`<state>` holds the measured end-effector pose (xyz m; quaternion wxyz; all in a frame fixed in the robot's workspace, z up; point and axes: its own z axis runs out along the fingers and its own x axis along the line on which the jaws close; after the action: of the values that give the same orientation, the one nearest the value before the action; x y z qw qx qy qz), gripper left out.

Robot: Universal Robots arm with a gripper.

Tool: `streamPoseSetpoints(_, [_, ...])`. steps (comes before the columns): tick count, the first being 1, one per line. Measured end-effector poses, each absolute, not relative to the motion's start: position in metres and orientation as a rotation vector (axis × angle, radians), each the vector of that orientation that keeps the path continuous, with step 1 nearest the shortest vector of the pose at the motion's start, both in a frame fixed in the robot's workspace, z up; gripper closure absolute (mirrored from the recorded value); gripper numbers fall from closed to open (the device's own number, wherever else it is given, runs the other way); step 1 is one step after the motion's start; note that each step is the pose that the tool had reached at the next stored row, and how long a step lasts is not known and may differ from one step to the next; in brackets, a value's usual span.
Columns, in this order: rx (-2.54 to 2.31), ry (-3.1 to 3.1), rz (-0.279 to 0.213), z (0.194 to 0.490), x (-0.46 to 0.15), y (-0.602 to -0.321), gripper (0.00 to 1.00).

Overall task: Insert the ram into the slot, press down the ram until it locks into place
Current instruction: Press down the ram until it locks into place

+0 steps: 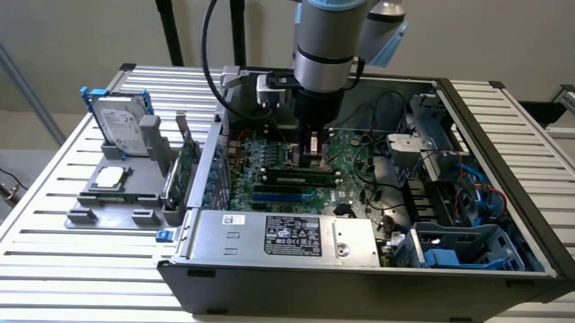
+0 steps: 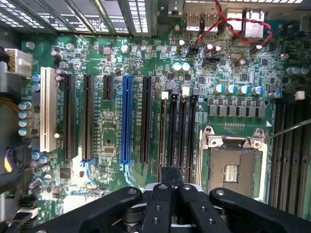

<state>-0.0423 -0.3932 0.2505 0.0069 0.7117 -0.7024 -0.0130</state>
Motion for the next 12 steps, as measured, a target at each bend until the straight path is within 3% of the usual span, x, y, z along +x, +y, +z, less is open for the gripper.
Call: streamPoseSetpoints(12, [2.225, -2.197, -0.045, 0.2602, -0.0392, -0.3933, 0.89])
